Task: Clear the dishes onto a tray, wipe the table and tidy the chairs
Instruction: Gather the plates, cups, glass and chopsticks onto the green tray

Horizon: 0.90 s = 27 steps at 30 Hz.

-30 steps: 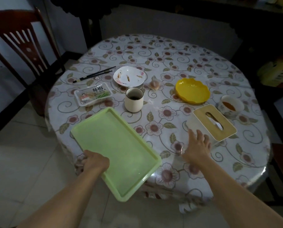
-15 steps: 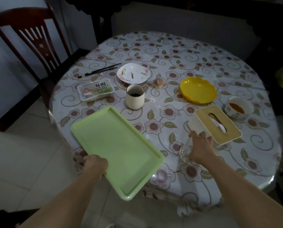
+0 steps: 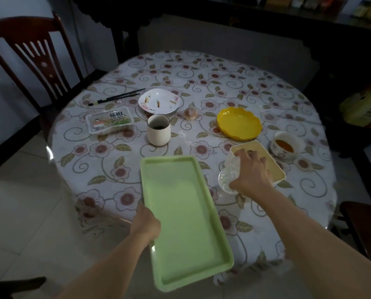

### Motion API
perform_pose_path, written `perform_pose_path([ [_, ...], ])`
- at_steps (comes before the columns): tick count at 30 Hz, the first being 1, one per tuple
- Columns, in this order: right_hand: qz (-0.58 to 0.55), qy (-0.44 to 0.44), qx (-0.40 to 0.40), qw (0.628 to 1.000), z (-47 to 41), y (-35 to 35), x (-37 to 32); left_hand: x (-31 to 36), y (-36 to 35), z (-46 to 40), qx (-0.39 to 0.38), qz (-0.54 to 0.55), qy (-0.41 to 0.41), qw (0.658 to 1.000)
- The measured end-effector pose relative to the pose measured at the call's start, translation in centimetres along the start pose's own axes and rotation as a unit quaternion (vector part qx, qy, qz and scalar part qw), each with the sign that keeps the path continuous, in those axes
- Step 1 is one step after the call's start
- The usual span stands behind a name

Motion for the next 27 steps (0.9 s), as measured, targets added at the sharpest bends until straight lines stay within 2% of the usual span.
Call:
perform_pose_path([
  [7, 0.001, 0.009, -0.004, 1.0, -0.6, -0.2, 0.9, 4.1, -2.0, -1.2, -0.025, -0.036, -0.026, 0.999],
  [11, 0.008, 0.029, -0.016, 0.999, -1.5, -0.7, 0.1, 5.2, -1.1, -2.8, 0.002, -0.071, -0.03, 0.997],
  [19, -0.018, 0.099, -0.032, 0.994, -5.2, -2.5, -6.2, 5.2, 1.6, -6.1, -0.013, -0.137, -0.069, 0.988],
  [27, 0.01, 0.092, -0.049, 0.995, -10.0, -5.6, -11.7, 5.6, 2.9, -9.2, -0.082, -0.157, -0.102, 0.979],
])
Point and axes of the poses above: each hand's wrist, its own z-axis away from the middle knuckle, its own y-axis out of the back of the hand, x = y × z, the point moved 4 cm from there along -z, towards the middle knuckle, and after that the axes turned 8 degrees about -x, right-handed, at the moved point
